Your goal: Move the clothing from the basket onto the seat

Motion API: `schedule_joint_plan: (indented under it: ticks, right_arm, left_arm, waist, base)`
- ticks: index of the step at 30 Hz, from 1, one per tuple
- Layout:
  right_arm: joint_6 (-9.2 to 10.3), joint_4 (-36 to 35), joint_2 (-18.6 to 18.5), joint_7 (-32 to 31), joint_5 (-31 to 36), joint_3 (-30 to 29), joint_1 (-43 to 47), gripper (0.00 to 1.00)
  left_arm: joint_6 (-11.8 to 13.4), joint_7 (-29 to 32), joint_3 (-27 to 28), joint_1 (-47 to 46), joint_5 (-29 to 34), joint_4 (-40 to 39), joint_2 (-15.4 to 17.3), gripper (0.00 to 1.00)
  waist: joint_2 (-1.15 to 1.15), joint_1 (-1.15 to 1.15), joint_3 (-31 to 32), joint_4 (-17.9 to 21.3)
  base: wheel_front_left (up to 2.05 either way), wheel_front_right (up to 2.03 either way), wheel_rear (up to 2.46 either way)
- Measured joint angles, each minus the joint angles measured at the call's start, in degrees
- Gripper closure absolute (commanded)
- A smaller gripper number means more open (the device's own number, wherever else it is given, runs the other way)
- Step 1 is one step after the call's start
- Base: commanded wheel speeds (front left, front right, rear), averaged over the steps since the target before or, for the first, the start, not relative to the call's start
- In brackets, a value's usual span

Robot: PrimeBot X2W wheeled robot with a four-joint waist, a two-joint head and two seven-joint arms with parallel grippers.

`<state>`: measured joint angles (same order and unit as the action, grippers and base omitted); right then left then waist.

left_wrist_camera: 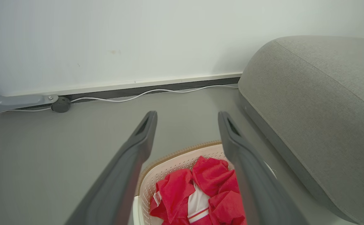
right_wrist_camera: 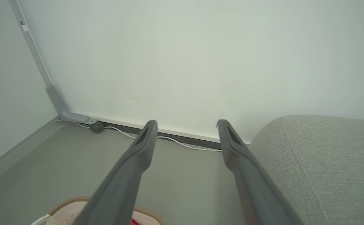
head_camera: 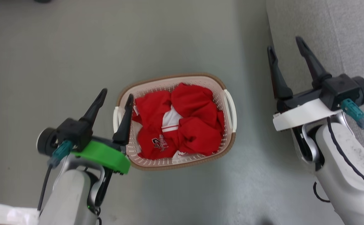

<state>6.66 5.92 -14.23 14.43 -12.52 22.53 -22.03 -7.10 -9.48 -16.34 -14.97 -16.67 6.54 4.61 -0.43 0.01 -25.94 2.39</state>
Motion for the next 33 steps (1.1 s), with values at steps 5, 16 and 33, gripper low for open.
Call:
schedule_joint_plan:
  ticks: [5,16,33]
  right_arm:
    - [0.00,-1.2,1.1,0.1,0.4,-0.2,-2.6,0.00]
    - [-0.02,-3.5,4.1,0.2,2.1,0.0,-8.0,0.00]
    - [-0.08,-5.9,9.0,0.2,2.4,-0.5,-15.3,0.00]
  left_arm:
    - [0.0,2.6,-2.4,-4.2,1.0,0.0,0.5,0.00]
    - [0.0,9.9,-5.6,-10.4,2.2,3.9,3.9,0.00]
    - [-0.2,19.5,-7.7,-20.5,4.4,5.3,11.8,0.00]
  waist:
    - [0.00,0.00,-4.0,1.1]
    - [0.00,0.00,-12.7,4.4]
    - [0.00,0.00,-25.6,10.0]
  base:
    - [0.00,0.00,0.00]
    - [0.00,0.00,0.00]
    - [0.00,0.00,0.00]
